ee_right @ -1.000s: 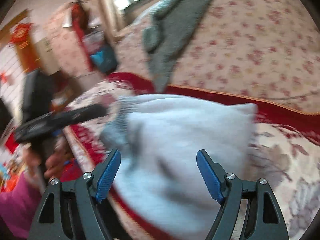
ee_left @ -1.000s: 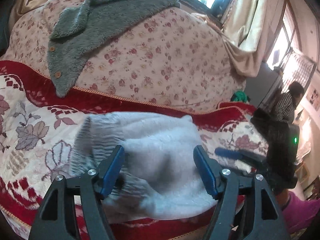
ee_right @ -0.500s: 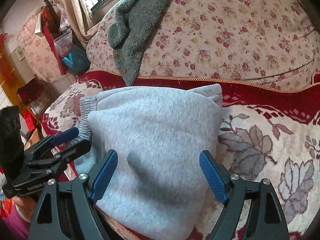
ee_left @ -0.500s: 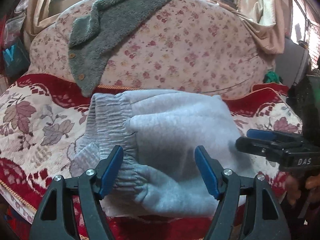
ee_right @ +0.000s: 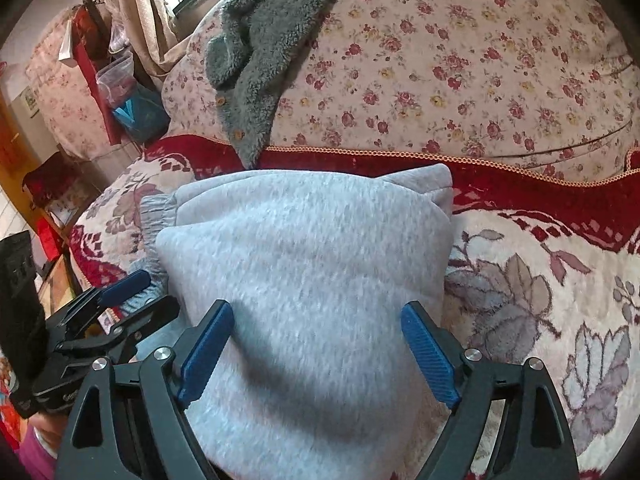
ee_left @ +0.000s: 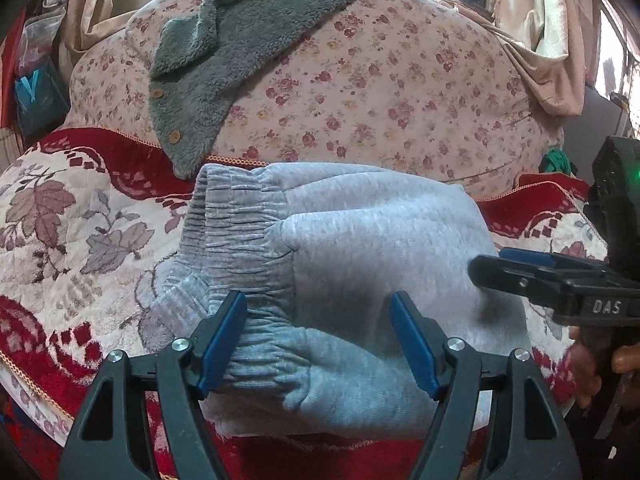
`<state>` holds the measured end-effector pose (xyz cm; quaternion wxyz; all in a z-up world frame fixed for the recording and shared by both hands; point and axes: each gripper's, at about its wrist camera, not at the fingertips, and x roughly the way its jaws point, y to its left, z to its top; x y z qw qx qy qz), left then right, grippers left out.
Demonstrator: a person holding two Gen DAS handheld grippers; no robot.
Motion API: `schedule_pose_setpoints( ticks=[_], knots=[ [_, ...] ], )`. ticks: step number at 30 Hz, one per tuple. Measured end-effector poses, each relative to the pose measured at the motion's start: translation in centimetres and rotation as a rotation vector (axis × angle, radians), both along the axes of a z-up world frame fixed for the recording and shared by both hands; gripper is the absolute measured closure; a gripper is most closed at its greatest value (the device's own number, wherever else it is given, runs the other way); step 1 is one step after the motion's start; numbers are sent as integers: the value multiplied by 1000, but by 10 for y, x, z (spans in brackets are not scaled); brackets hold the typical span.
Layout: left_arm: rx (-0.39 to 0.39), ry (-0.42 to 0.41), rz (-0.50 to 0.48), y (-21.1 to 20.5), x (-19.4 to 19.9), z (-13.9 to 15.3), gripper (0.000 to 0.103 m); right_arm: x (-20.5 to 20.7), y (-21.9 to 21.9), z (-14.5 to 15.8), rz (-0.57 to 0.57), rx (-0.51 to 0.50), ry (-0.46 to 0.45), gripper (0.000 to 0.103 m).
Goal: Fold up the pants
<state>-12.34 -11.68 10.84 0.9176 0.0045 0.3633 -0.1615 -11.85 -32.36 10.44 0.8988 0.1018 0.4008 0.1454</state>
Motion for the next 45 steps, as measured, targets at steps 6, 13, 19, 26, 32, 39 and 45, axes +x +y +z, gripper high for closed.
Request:
schedule_pose_setpoints(
  ticks=[6, 13, 19, 26, 32, 39, 45],
  knots=[
    [-17, 5, 7, 3, 9, -3, 30, 23, 4, -5, -28, -27, 14, 4],
    [-8, 10, 13, 1, 19, -7, 28, 43, 8, -11, -41, -49, 28, 0],
    [-27, 14, 32, -2, 22, -4, 25, 39, 1, -9, -30, -16, 38, 0],
    [-44, 26, 48, -2, 17, 3, 18, 25, -26, -8, -34, 99, 103, 0],
    [-36, 15, 82, 2, 11, 10, 15, 6, -41, -3, -44, 86, 85, 0],
    [-47, 19, 128, 17, 11, 16, 14, -4, -54, -4, -40, 120, 81, 0],
    [-74, 24, 156, 34, 13, 17, 13, -9, -60, -13, 15, 158, 115, 0]
  ],
)
